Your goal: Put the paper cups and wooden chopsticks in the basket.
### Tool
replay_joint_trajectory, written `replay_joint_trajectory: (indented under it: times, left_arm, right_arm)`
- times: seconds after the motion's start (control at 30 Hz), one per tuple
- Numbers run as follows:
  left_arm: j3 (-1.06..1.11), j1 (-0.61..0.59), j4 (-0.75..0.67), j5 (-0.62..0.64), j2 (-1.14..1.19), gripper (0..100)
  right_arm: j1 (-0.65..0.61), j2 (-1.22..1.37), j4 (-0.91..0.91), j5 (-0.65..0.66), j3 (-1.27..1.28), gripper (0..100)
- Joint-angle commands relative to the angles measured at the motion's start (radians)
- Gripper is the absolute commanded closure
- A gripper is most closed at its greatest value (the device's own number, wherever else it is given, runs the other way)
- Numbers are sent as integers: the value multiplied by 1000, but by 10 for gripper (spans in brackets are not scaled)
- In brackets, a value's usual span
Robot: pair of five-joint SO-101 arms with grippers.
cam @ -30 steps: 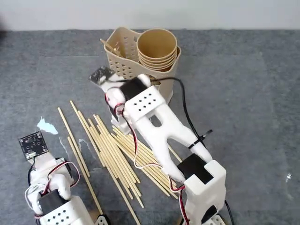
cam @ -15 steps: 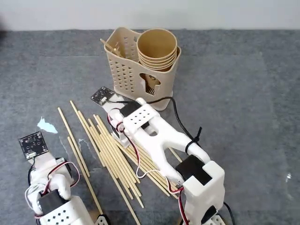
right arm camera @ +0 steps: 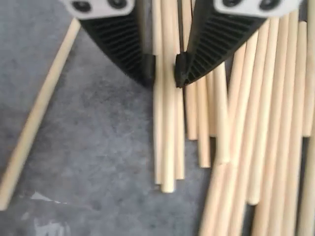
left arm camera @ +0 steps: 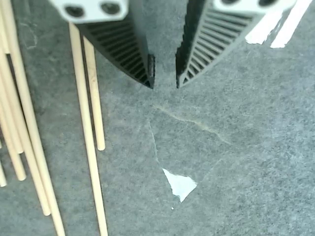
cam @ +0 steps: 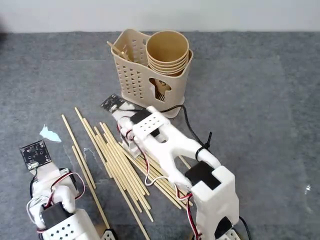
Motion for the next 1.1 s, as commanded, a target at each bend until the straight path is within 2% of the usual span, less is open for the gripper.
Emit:
replay_joint_trajectory:
  times: [0.0, 0.2, 0.53, 0.8, 1.07]
  left_arm:
    - [-15, -6, -5, -6, -3, 922]
    - [-15, -6, -5, -6, -3, 922]
    - [-15, -6, -5, -6, -3, 922]
    - [-15, -6, -5, -6, -3, 922]
    - [-15, -6, -5, -6, -3, 922]
  right_arm:
    - [13, 27, 5, 2, -18, 990]
    - [12, -2, 8, 2, -17, 991]
    - [12, -326, 216, 49, -130, 991]
    - [12, -469, 341, 51, -327, 991]
    - [12, -487, 320, 51, -640, 991]
